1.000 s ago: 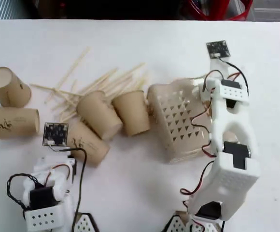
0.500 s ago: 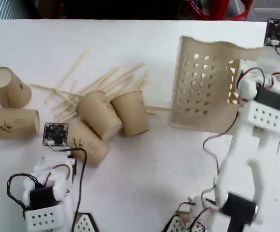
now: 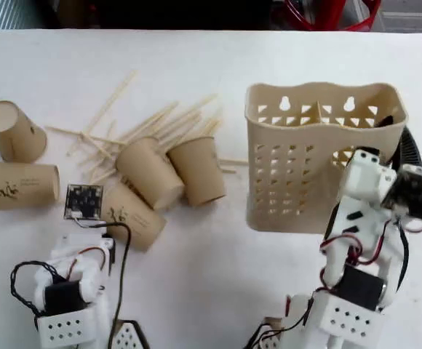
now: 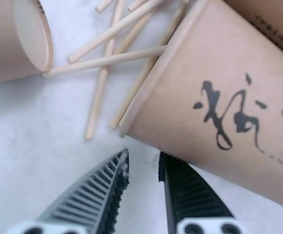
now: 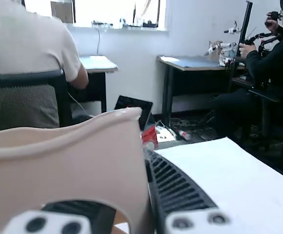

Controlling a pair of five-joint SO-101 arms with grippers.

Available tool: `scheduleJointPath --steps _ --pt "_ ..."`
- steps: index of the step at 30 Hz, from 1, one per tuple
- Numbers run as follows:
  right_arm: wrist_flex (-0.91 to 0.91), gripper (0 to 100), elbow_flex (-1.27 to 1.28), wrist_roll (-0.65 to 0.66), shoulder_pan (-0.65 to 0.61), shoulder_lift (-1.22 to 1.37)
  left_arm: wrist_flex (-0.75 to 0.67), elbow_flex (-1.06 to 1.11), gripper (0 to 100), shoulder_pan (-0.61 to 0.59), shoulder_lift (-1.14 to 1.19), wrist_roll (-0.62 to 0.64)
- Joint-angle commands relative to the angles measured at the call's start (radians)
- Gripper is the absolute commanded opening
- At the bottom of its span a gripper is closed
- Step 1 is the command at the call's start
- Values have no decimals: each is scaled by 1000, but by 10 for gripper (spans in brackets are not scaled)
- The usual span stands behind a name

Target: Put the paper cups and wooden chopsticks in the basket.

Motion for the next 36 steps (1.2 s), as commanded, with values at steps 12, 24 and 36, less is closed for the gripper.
scheduleJointPath --steps 12,24,36 --pt "-584 18 440 -123 -16 -67 3 -2 118 -8 -5 6" --pt "-456 23 537 -44 -8 -74 3 -2 118 -8 -5 6" --pt "-433 190 537 -54 -8 -76 3 -2 118 -8 -5 6"
